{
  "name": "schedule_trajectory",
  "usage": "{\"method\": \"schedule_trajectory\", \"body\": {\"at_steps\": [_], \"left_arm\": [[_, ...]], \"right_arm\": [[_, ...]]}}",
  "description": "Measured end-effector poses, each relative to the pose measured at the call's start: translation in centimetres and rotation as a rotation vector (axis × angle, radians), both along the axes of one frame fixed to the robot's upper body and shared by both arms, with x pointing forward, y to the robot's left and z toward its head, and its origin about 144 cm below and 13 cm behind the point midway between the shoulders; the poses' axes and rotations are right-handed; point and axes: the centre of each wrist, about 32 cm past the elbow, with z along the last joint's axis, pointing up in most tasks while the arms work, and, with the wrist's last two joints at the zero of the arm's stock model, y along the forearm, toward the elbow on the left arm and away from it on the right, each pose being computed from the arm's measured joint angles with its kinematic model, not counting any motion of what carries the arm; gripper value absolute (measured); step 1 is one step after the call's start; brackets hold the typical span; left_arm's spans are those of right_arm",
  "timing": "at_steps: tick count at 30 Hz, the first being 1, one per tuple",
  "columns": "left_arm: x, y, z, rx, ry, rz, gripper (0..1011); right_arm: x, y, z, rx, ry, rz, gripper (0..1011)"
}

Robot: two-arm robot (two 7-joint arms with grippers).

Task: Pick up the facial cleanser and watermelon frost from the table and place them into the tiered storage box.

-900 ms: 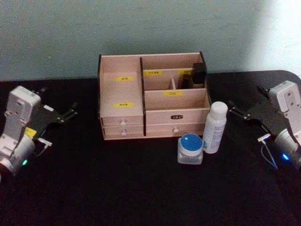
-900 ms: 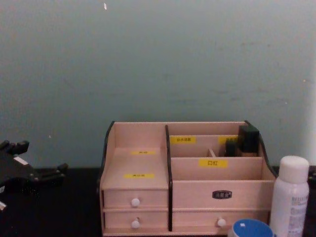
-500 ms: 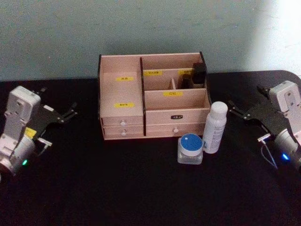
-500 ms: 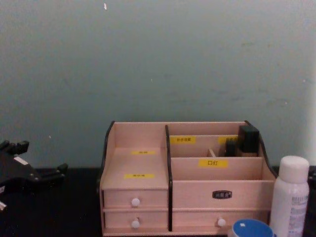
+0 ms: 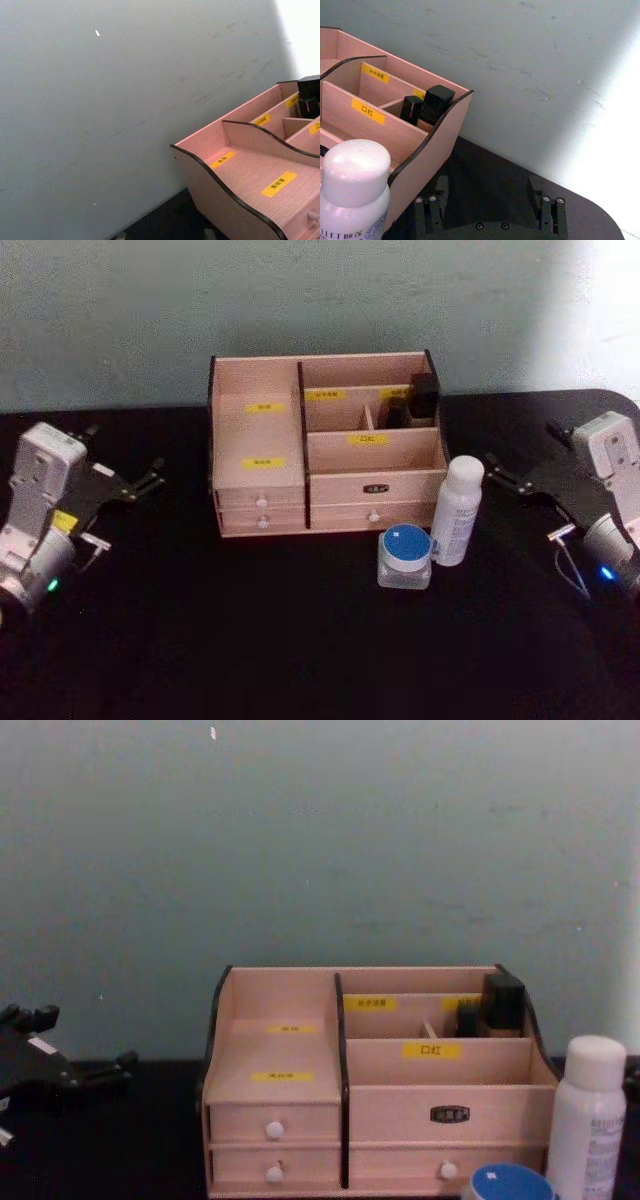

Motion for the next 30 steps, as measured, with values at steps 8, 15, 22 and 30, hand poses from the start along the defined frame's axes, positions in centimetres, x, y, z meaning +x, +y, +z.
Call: {"method": "schedule_trajectory", "body": {"at_steps": [8, 15, 22, 30], "left_arm": [[0.0, 0.0, 0.0, 0.0, 0.0, 0.0, 1001], [0.0, 0.0, 0.0, 0.0, 0.0, 0.0, 1001], [0.0, 0.0, 0.0, 0.0, 0.0, 0.0, 1001], [0.0, 0.0, 0.0, 0.0, 0.0, 0.0, 1001]], "right_arm": [[0.0, 0.0, 0.0, 0.0, 0.0, 0.0, 1003], [-0.1, 0.0, -0.1, 0.005, 0.0, 0.004, 1003], [-1.0, -0.2, 0.0, 0.024, 0.005, 0.023, 1002], [-3.7, -0.7, 0.1, 0.031, 0.035, 0.028, 1002]]}}
